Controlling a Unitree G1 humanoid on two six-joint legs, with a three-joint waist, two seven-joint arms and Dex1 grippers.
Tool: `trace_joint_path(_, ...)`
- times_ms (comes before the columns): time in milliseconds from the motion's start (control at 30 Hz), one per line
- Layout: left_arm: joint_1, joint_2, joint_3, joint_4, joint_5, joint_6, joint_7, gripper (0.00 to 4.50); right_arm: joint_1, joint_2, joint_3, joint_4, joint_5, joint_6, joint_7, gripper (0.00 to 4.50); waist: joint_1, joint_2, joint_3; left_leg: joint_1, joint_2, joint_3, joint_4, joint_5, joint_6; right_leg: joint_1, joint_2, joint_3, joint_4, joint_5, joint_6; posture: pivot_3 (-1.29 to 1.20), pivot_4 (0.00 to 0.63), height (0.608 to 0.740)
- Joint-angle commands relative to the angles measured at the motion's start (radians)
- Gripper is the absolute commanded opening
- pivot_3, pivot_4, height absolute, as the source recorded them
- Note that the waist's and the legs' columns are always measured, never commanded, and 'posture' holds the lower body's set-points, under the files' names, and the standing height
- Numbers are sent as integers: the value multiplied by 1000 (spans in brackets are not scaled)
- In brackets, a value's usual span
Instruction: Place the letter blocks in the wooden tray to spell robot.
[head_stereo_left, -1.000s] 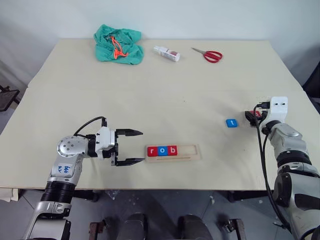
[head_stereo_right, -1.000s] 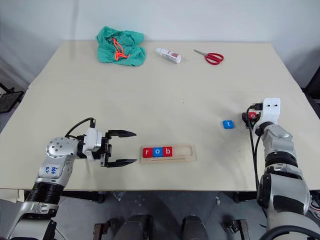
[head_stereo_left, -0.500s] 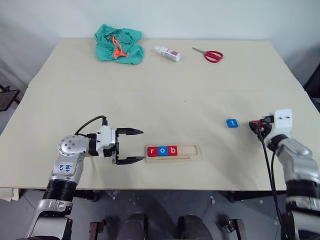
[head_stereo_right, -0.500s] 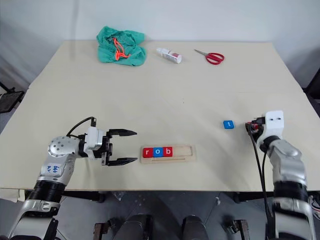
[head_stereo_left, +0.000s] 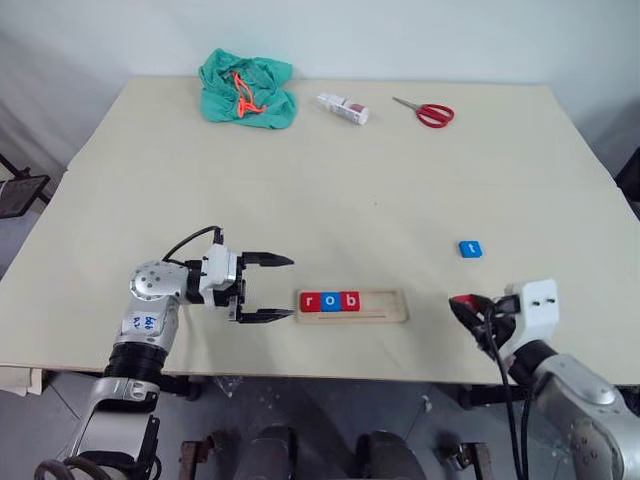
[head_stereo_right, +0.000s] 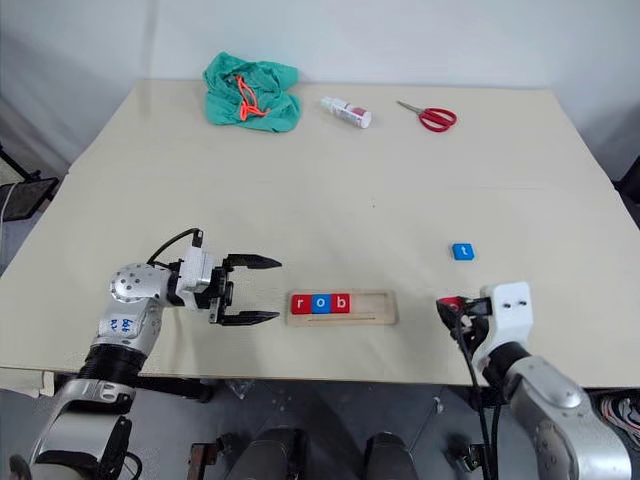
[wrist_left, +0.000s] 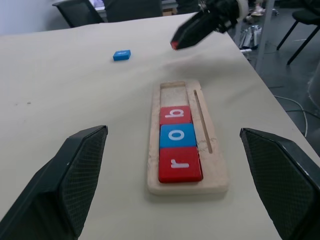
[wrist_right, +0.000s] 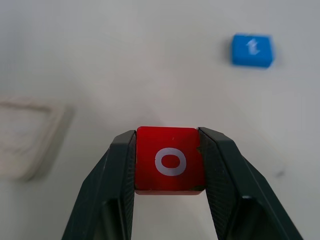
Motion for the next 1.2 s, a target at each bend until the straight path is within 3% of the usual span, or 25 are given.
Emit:
trace_joint_path(33, -17, -3, 1, 4, -1, -16, -16, 4500, -1, 18, 8, -43, -1, 7, -38, 1460, -1, 0, 0, 0, 0, 0, 0, 0, 0, 0, 0, 0, 0, 0, 0, 0, 150, 740)
trace_joint_path(267, -9, -5, 5, -9, 1, -13, -14, 4500, -39, 57, 76, 37, -72, -60, -64, 1460, -3, 0, 0, 1, 0, 0, -1, 0, 0, -1, 0, 1, 1, 0, 0, 0, 150, 740)
trace_joint_path(567, 18, 14, 16, -39, -3, -6, 0, 4500, -52, 45, 77, 57, -79, -63, -39, 4464, -2, 0, 0, 1, 0, 0, -1, 0, 0, -1, 0, 1, 2, 0, 0, 0, 150, 740)
trace_joint_path(633, 24, 17, 18, -45, -5, -4, 2, 4500, -59, 34, 55, 47, -52, -45, -21, 4464, -2, 0, 0, 1, 0, 0, -1, 0, 0, -1, 0, 1, 2, 0, 0, 0, 150, 740)
trace_joint_path(767, 39, 22, 22, -63, -6, -1, 14, 4500, -118, -188, 26, 52, -12, -62, 200, 4464, -3, 1, 0, 1, 0, 2, -1, 0, 1, -1, 0, 2, 1, 0, 0, 0, 150, 740)
trace_joint_path(1033, 46, 35, 24, -79, -10, 7, 18, 4500, -250, -550, 98, 404, -37, -239, 701, 4464, 0, 0, 1, 1, 0, 1, 0, 0, 1, 1, 0, 1, -1, 0, 0, 0, 150, 740)
trace_joint_path(1200, 61, 44, 30, -98, -11, 10, 26, 4500, -343, -628, 205, 631, -140, -432, 891, 4464, -1, -1, 1, 0, 1, 1, 0, -1, 1, 1, 0, 0, -1, 0, 0, 0, 150, 740)
